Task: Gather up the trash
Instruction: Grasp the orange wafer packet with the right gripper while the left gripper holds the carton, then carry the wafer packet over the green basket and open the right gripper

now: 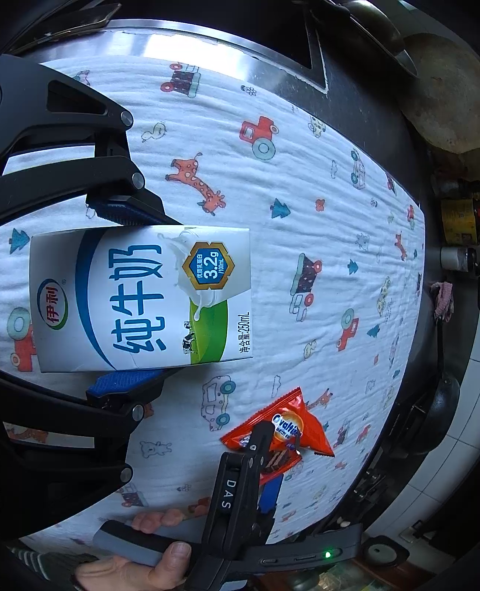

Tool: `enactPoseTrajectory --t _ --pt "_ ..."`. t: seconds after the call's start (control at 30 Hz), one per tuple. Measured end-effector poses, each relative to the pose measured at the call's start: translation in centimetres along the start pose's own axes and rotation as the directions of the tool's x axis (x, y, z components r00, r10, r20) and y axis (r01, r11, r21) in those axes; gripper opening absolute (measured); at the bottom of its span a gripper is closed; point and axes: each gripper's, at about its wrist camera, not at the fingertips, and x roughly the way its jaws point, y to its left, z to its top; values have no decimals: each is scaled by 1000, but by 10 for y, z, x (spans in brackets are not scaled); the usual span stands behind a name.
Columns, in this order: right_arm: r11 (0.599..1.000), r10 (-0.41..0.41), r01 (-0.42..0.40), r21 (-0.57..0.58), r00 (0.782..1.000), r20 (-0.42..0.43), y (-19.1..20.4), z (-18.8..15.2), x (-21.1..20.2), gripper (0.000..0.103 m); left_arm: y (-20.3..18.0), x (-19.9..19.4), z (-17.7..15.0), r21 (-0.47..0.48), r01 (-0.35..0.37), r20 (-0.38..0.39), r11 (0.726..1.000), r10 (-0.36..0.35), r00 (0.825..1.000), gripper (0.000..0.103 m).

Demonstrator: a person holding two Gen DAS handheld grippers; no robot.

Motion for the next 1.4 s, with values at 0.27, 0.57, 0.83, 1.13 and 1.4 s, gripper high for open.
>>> enactPoseTrajectory --t 0.27,0.57,0.83,1.13,1.4 --pt "1000 21 -21 21 1000 5 -3 -6 -11 86 7 0 -1 -18 1 -6 1000 -1 1000 64" --pt "1000 10 -10 12 1000 28 -6 -27 -36 82 1 -9 -2 0 21 9 1000 -21 1000 64" --pt "998 -15 11 60 998 66 -38 -62 -86 82 -30 -24 -5 64 60 25 996 -61 998 64" --pt "979 -100 81 188 990 96 -110 -130 -155 82 -99 -41 -19 175 128 19 976 -133 991 64" --pt "921 -227 181 344 969 98 -192 -202 -221 82 -181 -59 -36 298 189 11 936 -201 979 64"
